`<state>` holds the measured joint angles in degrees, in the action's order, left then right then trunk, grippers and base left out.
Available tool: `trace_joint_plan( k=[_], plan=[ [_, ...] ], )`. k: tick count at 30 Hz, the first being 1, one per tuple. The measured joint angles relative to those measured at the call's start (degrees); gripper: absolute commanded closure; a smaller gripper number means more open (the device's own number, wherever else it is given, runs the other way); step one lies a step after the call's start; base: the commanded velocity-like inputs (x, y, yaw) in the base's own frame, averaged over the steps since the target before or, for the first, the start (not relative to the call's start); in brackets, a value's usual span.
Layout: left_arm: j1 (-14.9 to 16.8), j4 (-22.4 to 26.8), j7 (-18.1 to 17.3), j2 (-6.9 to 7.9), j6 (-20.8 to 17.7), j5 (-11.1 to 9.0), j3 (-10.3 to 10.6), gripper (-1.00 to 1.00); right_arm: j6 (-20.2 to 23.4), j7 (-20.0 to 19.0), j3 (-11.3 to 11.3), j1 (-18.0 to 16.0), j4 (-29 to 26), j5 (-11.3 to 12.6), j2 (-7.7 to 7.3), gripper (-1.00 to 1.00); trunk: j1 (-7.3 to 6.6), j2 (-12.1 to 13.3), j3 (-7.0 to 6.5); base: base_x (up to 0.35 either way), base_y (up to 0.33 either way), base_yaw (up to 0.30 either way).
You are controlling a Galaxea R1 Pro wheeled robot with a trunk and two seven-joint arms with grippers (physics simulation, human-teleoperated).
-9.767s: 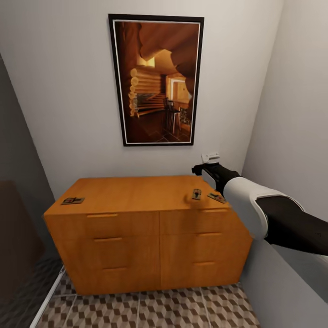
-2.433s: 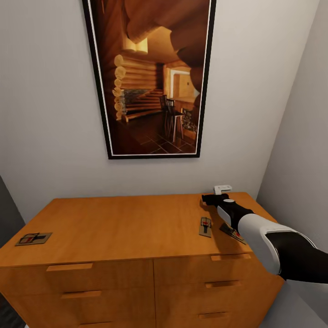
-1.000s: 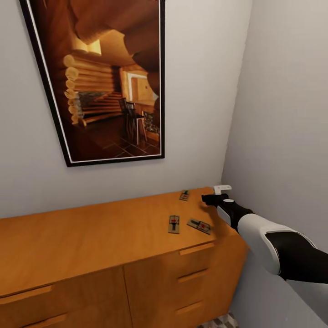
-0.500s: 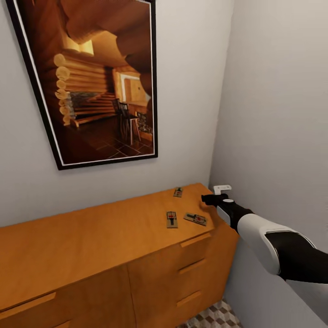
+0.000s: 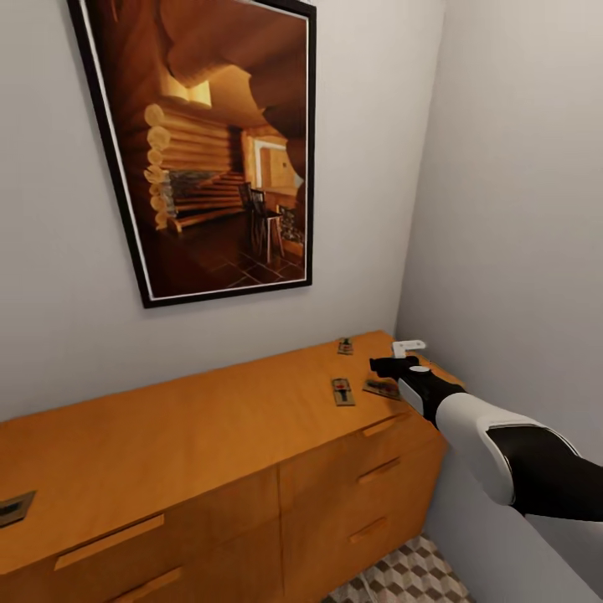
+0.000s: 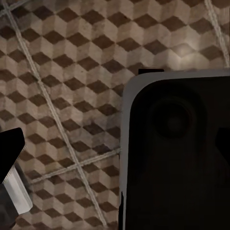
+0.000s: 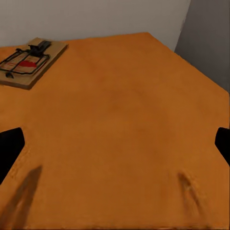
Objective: Take the four mousetraps from the cabinet in the bathroom and place them on the bathroom floor. Make sure all four end up on the same floor surface, and ensure that at least two of them are either under or directly next to the same bathroom sink.
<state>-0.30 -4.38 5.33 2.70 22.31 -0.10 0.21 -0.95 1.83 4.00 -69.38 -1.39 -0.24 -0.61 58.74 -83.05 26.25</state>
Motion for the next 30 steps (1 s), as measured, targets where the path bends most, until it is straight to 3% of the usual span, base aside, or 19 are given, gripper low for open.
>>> trace_joint_plan(
  k=[8,15,30],
  plan=[
    [0.0,0.1,0.0,-0.11,0.0,0.1,0.0,-1.00,0.0,0.1,0.0,0.0,0.0,0.0,0.43,-1.00,-0.01,0.0,0.00,-0.029,0.094,-0.002],
    [0.0,0.1,0.0,-0.18,0.0,0.1,0.0,-1.00,0.0,1.3,0.0,0.0,0.0,-0.2,2.28,-1.00,-0.01,0.0,0.00,-0.004,0.015,0.000],
    [0.0,0.1,0.0,-0.27,0.0,0.2,0.1,-1.00,0.1,12.2,-0.1,0.0,-0.5,-0.1,5.98,-1.00,-0.01,0.0,0.00,0.000,0.001,0.000]
  ],
)
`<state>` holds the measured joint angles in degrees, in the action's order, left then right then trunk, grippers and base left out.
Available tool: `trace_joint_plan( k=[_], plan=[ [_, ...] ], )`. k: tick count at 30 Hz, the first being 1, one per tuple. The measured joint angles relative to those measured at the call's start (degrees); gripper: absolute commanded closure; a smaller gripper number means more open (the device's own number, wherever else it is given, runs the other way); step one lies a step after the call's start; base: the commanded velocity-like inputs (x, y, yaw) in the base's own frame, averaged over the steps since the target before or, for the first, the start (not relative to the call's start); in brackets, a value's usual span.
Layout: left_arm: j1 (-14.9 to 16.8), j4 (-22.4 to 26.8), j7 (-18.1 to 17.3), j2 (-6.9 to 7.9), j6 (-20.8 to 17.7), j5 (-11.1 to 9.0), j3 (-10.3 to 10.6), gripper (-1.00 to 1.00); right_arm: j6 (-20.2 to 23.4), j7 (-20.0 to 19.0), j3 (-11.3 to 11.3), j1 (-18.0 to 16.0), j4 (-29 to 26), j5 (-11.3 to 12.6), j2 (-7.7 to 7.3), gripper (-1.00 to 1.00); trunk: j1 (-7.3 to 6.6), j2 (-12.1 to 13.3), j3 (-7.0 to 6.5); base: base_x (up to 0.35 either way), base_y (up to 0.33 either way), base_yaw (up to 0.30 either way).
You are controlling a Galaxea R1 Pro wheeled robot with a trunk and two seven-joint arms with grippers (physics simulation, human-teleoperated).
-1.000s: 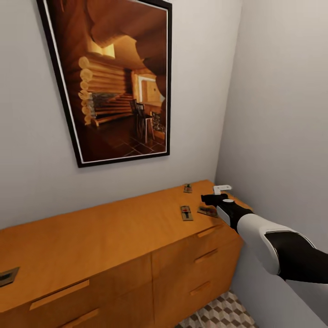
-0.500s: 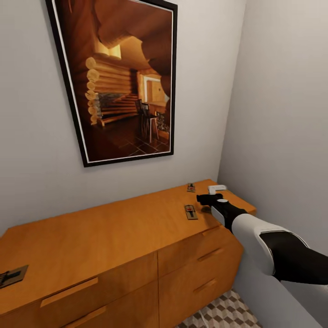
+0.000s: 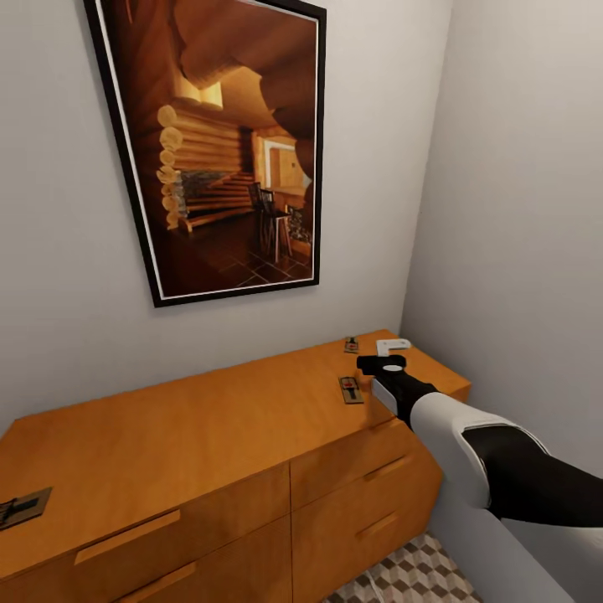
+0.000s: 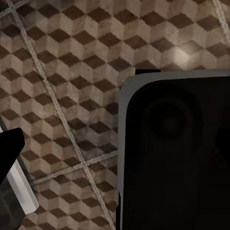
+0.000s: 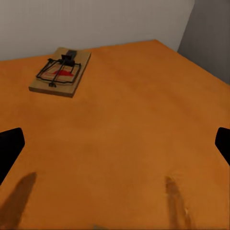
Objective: Take the four mousetraps from the cabinet in the bathroom and place them on the bathroom floor. Make sure all four end up on the same floor surface, and ensure that at least two of them are either under or directly next to the same bathroom sink.
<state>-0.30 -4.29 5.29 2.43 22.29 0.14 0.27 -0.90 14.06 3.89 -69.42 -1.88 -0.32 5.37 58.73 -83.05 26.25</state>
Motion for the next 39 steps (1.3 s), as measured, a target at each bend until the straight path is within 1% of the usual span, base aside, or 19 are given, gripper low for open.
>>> trace_joint_plan(
  k=[6,12,14,17,21,27,28,29,34,37,38,39],
  plan=[
    [0.0,0.0,0.0,0.01,0.0,0.0,0.0,-1.00,0.0,2.9,-0.1,0.0,-0.3,0.0,1.37,-1.00,0.00,0.0,0.00,0.000,0.000,0.000],
    [0.0,0.0,-0.1,0.03,0.0,0.0,0.0,-1.00,0.2,6.3,-0.2,0.0,-1.6,0.3,2.00,-1.00,0.00,0.0,0.00,0.000,0.000,0.000],
    [0.0,0.0,-0.1,0.03,0.0,0.0,0.0,-1.00,0.3,6.9,-0.2,0.0,-2.0,0.5,2.27,-1.00,0.00,0.0,0.00,0.000,0.000,0.000],
    [0.0,0.0,-0.1,0.03,0.0,0.0,0.0,-1.00,0.8,7.8,-0.2,0.0,-2.7,0.9,3.22,-1.00,0.00,0.0,0.00,0.000,0.000,0.000],
    [0.0,0.0,-0.1,0.03,0.0,0.0,0.0,-1.00,2.5,9.5,-0.2,0.0,-4.7,1.2,4.55,-1.00,0.00,0.0,0.00,0.000,0.000,0.000],
    [0.0,0.1,-0.1,0.01,0.0,0.0,0.0,-1.00,7.8,12.9,-0.3,0.0,-9.1,1.6,4.63,-1.00,0.00,0.0,0.00,0.000,0.000,0.000],
    [0.0,0.1,-0.1,0.00,0.0,0.0,0.0,-1.00,9.6,13.5,-0.3,0.0,-10.3,1.8,4.63,-1.00,0.00,0.0,0.00,0.000,0.000,0.000],
    [0.0,0.1,-0.1,0.01,0.0,0.0,0.0,-1.00,10.5,13.7,-0.3,0.0,-10.9,2.1,4.63,-1.00,0.00,0.0,0.00,0.000,0.000,0.000],
    [0.0,0.1,-0.1,-0.01,0.0,0.0,0.0,-1.00,13.0,14.4,-0.3,0.0,-12.8,4.1,4.63,-1.00,0.00,0.0,0.00,0.000,0.000,0.000],
    [0.0,0.1,-0.1,-0.03,0.0,0.0,0.0,-1.00,14.0,14.5,-0.3,0.0,-13.3,5.9,4.63,-1.00,0.00,0.0,0.00,0.000,0.000,0.000],
    [0.0,0.1,-0.1,-0.04,0.0,0.0,0.0,-1.00,14.6,14.6,-0.3,0.0,-13.6,7.3,4.63,-1.00,0.00,0.0,0.00,0.000,0.000,0.000],
    [0.0,0.1,-0.1,-0.04,0.0,0.0,0.0,-1.00,15.0,14.6,-0.3,-0.1,-13.7,7.9,4.63,-1.00,0.00,0.0,0.00,0.000,0.000,0.000]
  ],
)
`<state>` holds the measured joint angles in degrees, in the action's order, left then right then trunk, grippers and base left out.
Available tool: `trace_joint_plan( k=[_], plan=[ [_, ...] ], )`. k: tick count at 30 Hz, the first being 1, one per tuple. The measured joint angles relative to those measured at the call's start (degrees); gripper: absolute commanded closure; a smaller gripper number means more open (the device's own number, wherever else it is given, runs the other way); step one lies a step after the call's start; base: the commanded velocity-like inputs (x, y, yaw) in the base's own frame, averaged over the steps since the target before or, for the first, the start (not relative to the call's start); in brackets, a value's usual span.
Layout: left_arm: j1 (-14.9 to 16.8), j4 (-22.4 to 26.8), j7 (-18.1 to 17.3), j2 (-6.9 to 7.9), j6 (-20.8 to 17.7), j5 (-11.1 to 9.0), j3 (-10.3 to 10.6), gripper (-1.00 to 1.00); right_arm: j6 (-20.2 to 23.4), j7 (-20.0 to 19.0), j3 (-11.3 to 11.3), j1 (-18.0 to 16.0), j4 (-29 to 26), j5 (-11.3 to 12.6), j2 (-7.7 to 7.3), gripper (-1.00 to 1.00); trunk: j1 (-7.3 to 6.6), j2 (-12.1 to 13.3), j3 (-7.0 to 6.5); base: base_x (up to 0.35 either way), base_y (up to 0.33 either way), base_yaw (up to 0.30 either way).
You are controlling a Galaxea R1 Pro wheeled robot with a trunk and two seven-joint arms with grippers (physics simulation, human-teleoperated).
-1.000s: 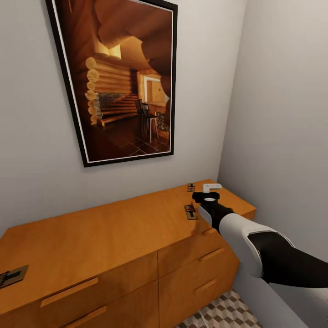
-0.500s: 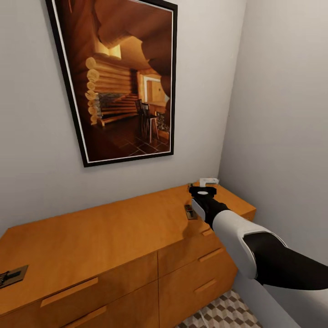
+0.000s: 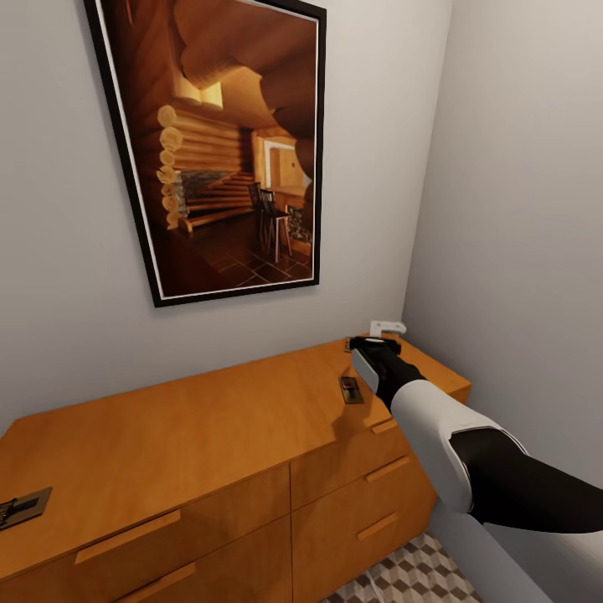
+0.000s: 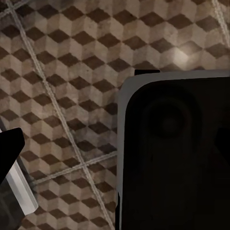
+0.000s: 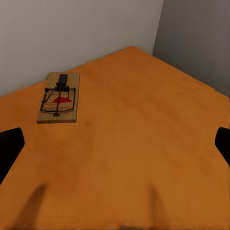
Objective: Take the four mousetraps from the cabinet in the bathroom and place them on the bathroom floor. Make sure all four end up on the same floor surface, and ensure that at least two of them are either under or directly next to the same bathroom sink.
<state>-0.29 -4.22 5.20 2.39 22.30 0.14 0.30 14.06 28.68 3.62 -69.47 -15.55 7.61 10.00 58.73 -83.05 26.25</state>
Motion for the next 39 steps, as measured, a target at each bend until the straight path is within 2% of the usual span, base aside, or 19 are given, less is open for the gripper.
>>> trace_joint_plan(
  k=[5,10,23,39],
  plan=[
    [0.0,0.0,0.0,-0.01,0.0,0.0,0.0,-1.00,2.1,0.3,0.0,0.0,-0.2,2.3,0.00,-1.00,0.00,0.0,0.00,0.000,0.000,0.000],
    [0.0,0.0,0.0,-0.01,0.0,0.0,0.0,-1.00,2.9,1.0,0.0,0.0,-0.3,3.0,0.00,-1.00,0.00,0.0,0.00,0.000,0.000,0.000],
    [0.0,0.0,0.0,-0.48,0.0,0.0,0.0,-1.00,6.5,1.5,0.1,0.0,-0.3,3.2,0.00,-1.00,0.00,0.0,0.00,0.000,0.000,0.000],
    [0.0,0.0,0.0,-0.56,0.0,-0.1,0.0,-1.00,7.1,1.6,0.2,0.0,-0.3,3.1,0.00,-1.00,0.00,0.0,0.00,0.000,0.000,0.000]
  ],
)
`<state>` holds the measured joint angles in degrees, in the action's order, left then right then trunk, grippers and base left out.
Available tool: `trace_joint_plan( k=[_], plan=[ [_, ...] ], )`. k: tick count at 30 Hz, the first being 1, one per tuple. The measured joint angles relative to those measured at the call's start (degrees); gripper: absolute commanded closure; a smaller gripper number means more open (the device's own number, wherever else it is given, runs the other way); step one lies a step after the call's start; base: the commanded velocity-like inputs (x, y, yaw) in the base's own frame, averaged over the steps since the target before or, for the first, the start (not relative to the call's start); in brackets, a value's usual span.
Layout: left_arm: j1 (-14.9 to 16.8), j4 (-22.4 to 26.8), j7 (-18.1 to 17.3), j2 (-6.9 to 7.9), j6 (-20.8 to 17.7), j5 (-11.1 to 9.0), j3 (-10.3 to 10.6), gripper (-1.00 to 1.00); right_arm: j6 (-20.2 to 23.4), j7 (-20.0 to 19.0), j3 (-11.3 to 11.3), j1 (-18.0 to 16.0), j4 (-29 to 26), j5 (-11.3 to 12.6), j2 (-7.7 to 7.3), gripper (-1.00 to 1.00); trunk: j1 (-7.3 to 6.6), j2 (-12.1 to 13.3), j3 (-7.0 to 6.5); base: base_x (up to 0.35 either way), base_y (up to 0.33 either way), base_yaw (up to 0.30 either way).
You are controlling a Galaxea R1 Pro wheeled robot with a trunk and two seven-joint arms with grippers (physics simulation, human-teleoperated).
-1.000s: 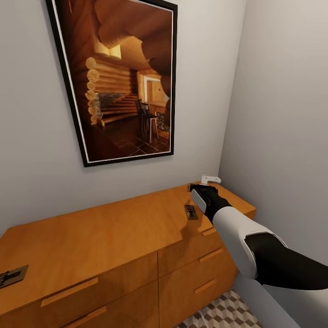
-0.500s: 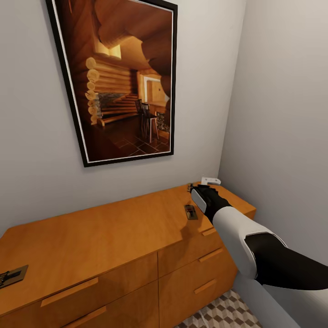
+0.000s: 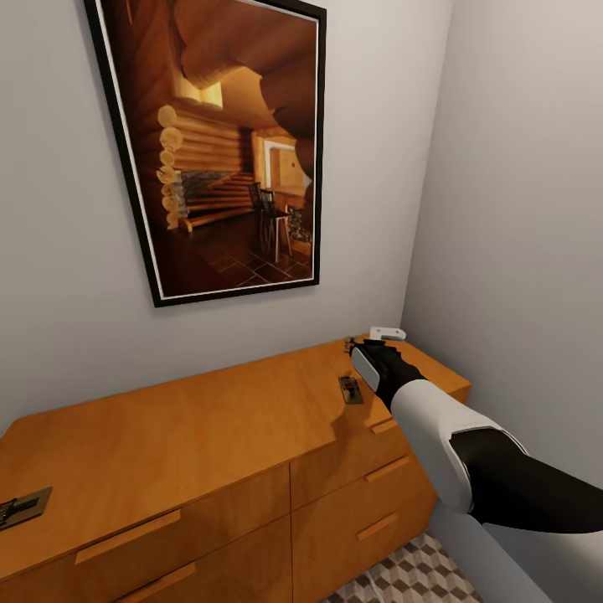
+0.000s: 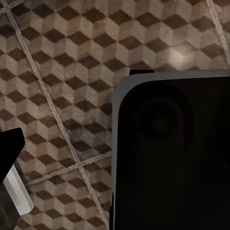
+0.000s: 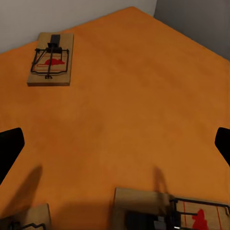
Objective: Take the four mousetraps from the cabinet in the bathroom and place them on the bathroom floor. Make sure all four end up on the same floor surface, and ensure that at least two of them are either under or directly next to the same bathroom sink.
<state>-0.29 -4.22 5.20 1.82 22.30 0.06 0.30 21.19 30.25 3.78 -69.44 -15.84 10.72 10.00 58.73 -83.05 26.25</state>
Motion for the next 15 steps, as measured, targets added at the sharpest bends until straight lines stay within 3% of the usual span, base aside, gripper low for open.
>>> trace_joint_plan(
  k=[10,15],
  plan=[
    [0.0,-0.1,0.0,-0.06,0.0,0.0,0.0,-1.00,0.0,0.0,0.0,0.0,0.0,-0.1,0.00,-1.00,0.00,0.0,0.00,0.006,0.000,0.000],
    [0.0,-0.1,0.0,-0.06,0.0,0.0,0.0,-1.00,0.0,0.0,0.0,0.0,0.0,-0.1,0.00,-1.00,-0.01,0.0,0.00,0.114,0.000,0.000]
  ],
)
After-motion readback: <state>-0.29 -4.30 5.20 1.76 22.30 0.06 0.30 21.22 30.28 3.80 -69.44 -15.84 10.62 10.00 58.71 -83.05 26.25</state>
